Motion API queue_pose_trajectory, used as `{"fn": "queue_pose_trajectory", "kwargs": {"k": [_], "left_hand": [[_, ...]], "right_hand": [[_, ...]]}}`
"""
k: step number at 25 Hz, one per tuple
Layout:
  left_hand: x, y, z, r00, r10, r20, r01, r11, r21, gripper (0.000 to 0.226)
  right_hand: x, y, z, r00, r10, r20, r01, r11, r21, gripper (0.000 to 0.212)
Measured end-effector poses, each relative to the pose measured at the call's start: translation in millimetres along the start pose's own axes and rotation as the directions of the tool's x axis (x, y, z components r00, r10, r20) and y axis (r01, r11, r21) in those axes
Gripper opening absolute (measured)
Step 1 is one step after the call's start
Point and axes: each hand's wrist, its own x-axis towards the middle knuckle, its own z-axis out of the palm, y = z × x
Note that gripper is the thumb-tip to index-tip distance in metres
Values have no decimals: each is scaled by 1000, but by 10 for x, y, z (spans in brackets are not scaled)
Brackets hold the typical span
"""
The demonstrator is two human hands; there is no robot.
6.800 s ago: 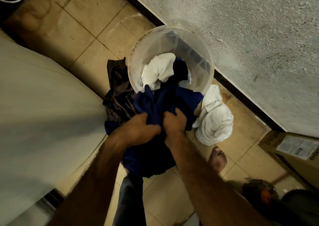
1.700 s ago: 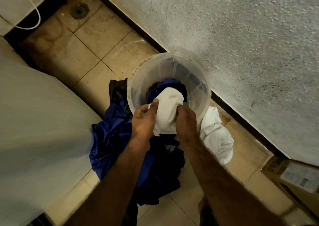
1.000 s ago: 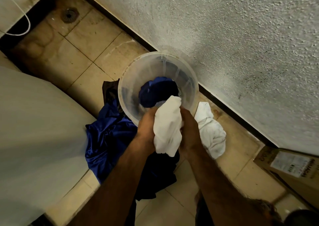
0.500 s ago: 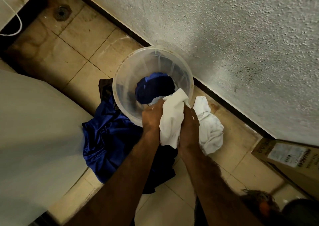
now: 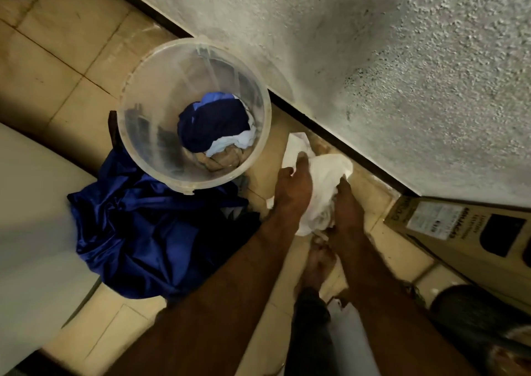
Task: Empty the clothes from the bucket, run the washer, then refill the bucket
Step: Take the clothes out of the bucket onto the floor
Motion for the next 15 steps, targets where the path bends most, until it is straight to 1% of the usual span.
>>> {"fn": "queue_pose_trajectory", "kwargs": {"k": [2, 4, 6, 7, 8, 10, 11, 12, 13, 15], "left_hand": [[25, -111, 160, 997, 6, 73, -9, 999, 38, 74], [76, -212, 122, 995, -4, 95, -2, 998, 64, 72], [171, -285, -3, 998, 17, 60, -23, 995, 95, 66], [205, -291, -90, 999, 36, 28, -38, 994, 101, 57], [230, -280, -201, 997, 74, -10, -72, 992, 101, 46], [306, -249, -470, 984, 149, -98, -143, 988, 66, 27], [339, -217, -615, 975, 180, -128, -174, 983, 58, 21], [386, -192, -756, 968, 206, -145, -197, 978, 75, 20], [424, -152, -874, 965, 216, -150, -205, 975, 84, 22], [514, -84, -1108, 957, 249, -149, -238, 967, 88, 23]], "right_hand": [[190, 20, -190, 995, 93, -24, -93, 996, 14, 44], [313, 39, -278, 983, 169, -74, -173, 984, -50, 45], [371, 65, -235, 971, 206, -123, -217, 973, -84, 48], [364, 58, -154, 972, 206, -111, -217, 970, -107, 46], [390, 62, -70, 981, 181, -74, -190, 973, -134, 37], [396, 57, 147, 998, 63, -22, -66, 980, -188, 16], [380, 64, 287, 1000, -28, -4, 26, 975, -219, 14], [337, 69, 441, 991, -130, 17, 129, 956, -265, 13], [269, 53, 592, 968, -248, 48, 249, 911, -327, 11], [74, -13, 968, 883, -452, 126, 458, 771, -442, 9]]}}
